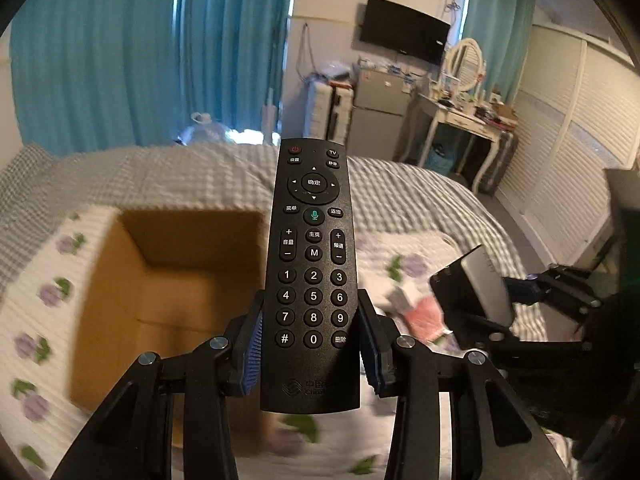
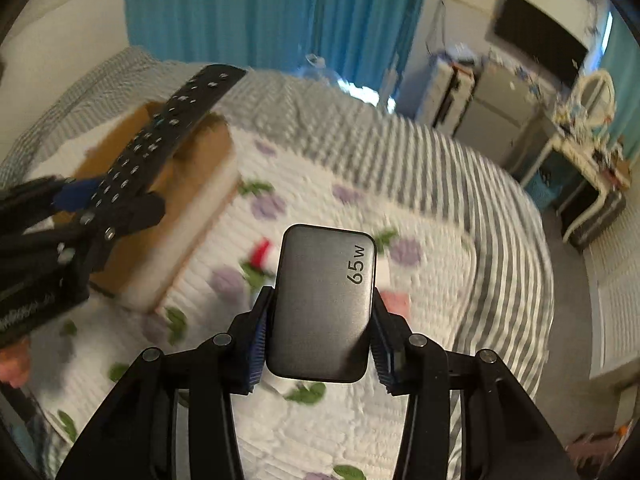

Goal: Organize rigid objects
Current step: 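Carry the remote and charger into the cardboard box and release both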

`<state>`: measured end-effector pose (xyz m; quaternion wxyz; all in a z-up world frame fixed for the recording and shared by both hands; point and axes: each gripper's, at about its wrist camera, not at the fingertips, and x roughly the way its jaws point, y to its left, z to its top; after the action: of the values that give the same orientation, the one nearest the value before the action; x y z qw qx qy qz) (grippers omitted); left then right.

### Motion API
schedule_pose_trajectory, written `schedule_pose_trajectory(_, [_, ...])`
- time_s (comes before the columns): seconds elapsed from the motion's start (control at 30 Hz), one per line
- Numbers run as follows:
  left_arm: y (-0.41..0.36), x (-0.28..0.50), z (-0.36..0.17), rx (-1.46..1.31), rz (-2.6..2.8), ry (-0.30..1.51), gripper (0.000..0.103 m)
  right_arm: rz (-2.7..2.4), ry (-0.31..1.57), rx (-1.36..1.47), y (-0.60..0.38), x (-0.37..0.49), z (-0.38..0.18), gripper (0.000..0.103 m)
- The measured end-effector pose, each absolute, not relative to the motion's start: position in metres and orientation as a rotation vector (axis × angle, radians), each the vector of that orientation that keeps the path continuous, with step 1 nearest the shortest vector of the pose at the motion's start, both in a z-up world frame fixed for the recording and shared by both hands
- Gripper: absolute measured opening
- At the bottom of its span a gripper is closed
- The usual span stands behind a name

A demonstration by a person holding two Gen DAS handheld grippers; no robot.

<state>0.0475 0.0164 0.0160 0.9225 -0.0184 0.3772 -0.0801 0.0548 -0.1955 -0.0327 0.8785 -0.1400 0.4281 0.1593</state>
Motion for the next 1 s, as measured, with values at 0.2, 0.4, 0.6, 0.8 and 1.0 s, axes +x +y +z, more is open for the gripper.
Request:
schedule_pose_trajectory(0.2, [0.071,0.059,0.021,0.014,-0.096,0.792,0.041,0.425,0.811,-0.311,-0.134,0.063,0.013,0.044])
schedule_pose_trajectory(0.4, [0.105,0.060,-0.009,0.024,-0.068,0.850,0.041,0.496,0.805,-0.312,-0.069,0.086,0.015,0.044])
schedule_pose_trajectory(0.6, [0.126,0.067,-0.038,0.006,-0.050,0.902,0.041,0.509,0.869,-0.315,-0.027,0.116,-0.022,0.043])
schedule_pose_trajectory(0.8, [0.130,0.072,-0.057,0.003,-0.068,0.943,0.041,0.487,0.926,-0.329,-0.005,0.142,-0.056,0.043])
schedule_pose_trajectory(1.0, [0.133,0.073,-0.071,-0.004,-0.056,0.970,0.042,0.461,0.948,-0.335,0.000,0.152,-0.080,0.042])
